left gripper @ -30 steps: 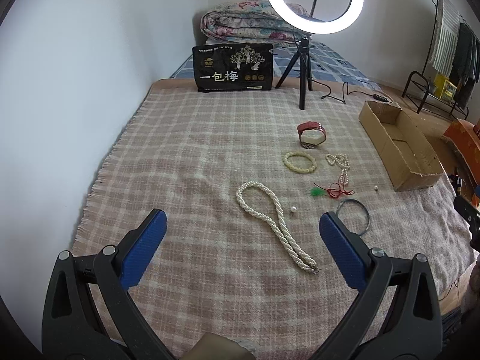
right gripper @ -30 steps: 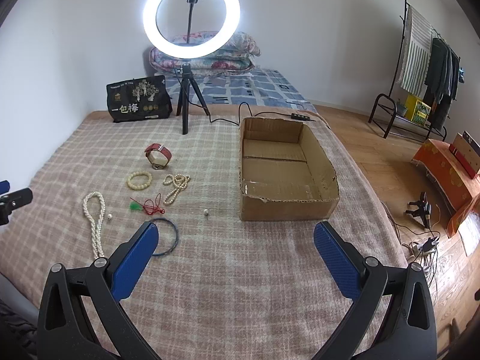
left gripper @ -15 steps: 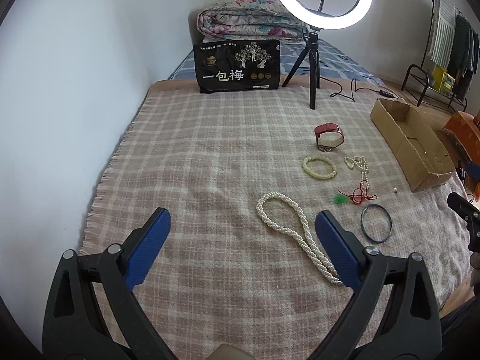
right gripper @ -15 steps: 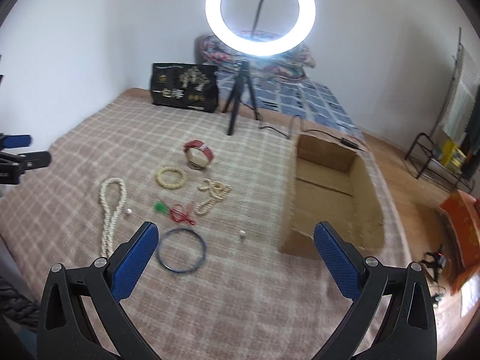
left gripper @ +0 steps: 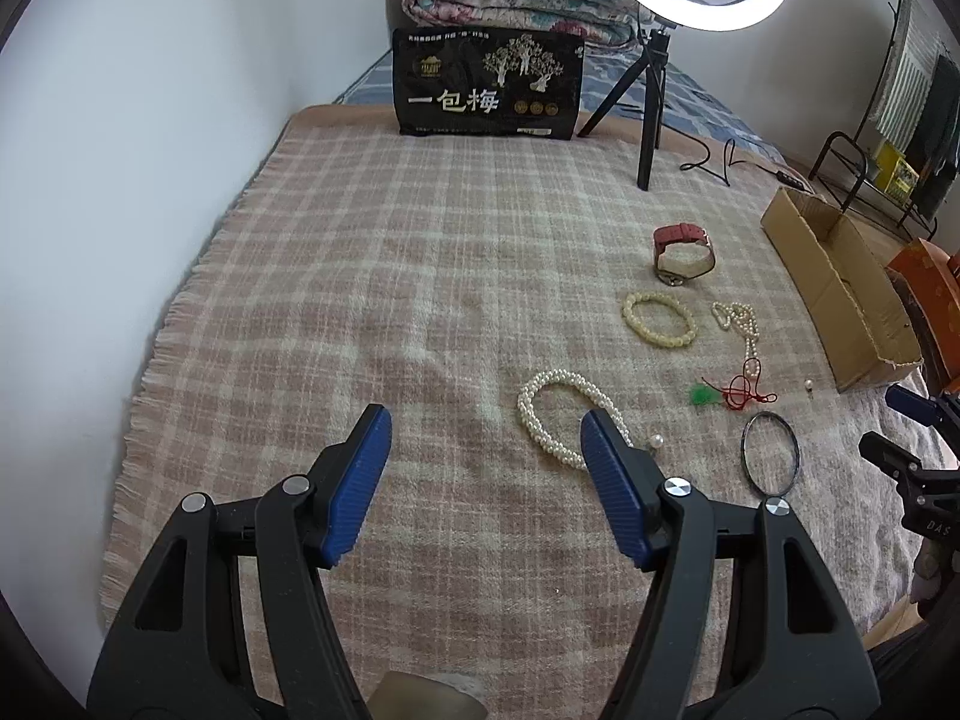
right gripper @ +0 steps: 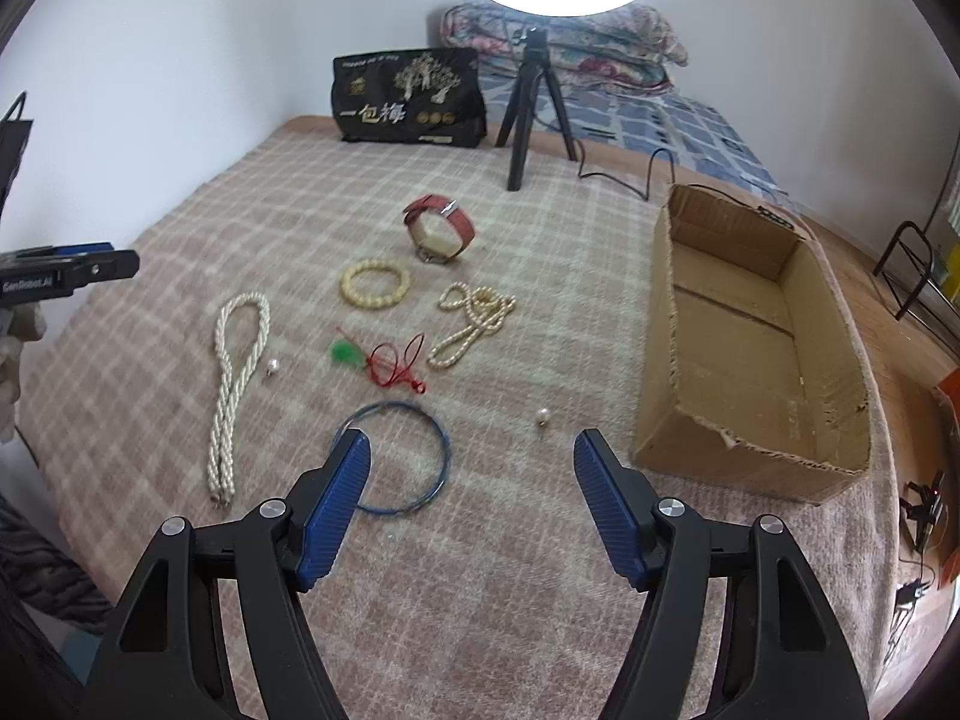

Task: Organize jewelry
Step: 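Grasp the twisted pearl necklace with the left tool while the right tool grasps the dark bangle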

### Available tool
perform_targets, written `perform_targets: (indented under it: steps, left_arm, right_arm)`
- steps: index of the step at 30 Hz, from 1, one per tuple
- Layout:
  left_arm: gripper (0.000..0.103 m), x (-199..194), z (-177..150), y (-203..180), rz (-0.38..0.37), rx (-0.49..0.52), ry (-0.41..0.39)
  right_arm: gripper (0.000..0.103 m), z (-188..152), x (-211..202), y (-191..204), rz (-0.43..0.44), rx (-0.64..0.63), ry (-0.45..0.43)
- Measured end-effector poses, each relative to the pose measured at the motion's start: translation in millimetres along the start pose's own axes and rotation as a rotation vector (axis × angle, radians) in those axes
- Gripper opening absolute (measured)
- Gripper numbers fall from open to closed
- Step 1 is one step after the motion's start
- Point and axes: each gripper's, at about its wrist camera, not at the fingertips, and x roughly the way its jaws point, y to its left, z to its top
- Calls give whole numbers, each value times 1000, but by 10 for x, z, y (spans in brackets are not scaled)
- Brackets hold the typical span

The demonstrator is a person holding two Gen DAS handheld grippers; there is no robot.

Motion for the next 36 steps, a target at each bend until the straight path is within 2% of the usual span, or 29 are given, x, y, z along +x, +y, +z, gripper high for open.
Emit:
perform_targets:
  steps: [5, 6, 8, 11, 16, 21, 27, 30, 33, 36]
  left_arm:
    - [68, 189, -109, 26, -122, -104, 107]
    - [68, 227, -138, 14, -148, -125, 130]
    - [68, 285, -196, -58, -169, -132, 162]
    - [68, 369, -262, -212, -190, -122, 213]
    - [68, 559, -343, -446, -194, -122, 282]
    - [68, 703, -391, -607, -185, -110, 317]
    - [68, 807, -408, -720, -150, -102, 311]
    - [68, 849, -410, -769, -132, -92, 299]
    - [68, 882, -387, -806, -115, -83, 285]
    - [59, 913, -368, -860, -78, -66, 266]
  right_arm:
    - [69, -67, 159, 19, 37, 5, 65]
    - [66, -80, 187, 16, 40, 6, 76]
    - [61, -101, 241, 28, 46, 1, 101]
    - [60, -136, 316, 64, 46, -15, 127]
    - [60, -170, 434, 86, 57, -20, 161]
    - [60, -137, 527, 80, 57, -14, 173]
    - [60, -75, 679, 49, 28, 4, 181]
    - [54, -58, 765, 36, 23, 14, 192]
    - [54, -48, 831, 54, 20, 12, 199]
    - [52, -37, 860, 73, 13, 7, 198]
